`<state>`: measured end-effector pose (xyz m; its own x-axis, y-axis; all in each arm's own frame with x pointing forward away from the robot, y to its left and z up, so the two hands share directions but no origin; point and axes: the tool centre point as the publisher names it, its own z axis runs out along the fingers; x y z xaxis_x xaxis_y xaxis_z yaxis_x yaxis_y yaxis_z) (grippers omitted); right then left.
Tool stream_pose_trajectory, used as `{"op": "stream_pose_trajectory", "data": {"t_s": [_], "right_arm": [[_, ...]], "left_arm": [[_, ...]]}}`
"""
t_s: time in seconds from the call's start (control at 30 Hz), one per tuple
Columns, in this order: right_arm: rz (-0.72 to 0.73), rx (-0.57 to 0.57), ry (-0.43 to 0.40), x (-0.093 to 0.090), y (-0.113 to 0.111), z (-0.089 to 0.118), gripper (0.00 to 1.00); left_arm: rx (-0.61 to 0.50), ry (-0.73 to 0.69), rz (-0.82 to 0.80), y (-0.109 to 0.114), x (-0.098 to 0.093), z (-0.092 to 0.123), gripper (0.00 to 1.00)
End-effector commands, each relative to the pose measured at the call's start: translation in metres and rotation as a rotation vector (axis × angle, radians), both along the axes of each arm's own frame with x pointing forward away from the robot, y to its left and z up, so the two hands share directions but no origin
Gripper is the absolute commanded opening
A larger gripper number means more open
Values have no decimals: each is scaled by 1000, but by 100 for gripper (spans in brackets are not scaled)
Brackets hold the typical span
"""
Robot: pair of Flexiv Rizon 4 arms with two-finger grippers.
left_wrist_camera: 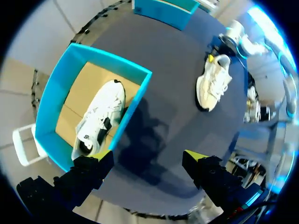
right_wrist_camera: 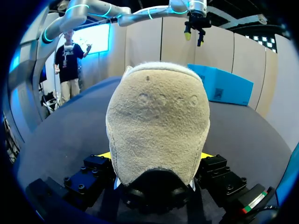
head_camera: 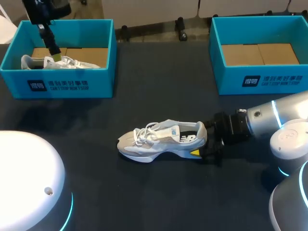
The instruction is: Take the shoe out of the shoebox, open the shoe tongue, remove and reinsert the insole, then place the shoe into the shoebox
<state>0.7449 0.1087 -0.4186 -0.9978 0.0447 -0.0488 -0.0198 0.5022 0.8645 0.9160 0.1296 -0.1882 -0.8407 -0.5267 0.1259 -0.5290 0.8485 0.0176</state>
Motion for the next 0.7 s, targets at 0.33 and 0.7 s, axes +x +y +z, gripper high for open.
{"op": "stream_pose_trajectory", "data": {"t_s": [0.33, 0.7], "right_arm": [[0, -5, 1, 1, 1, 1, 0], [0, -5, 1, 1, 1, 1, 0]], "left_arm": [[57, -44, 490, -47, -54, 1, 100], [59, -77, 675, -88, -101, -4, 100]]}}
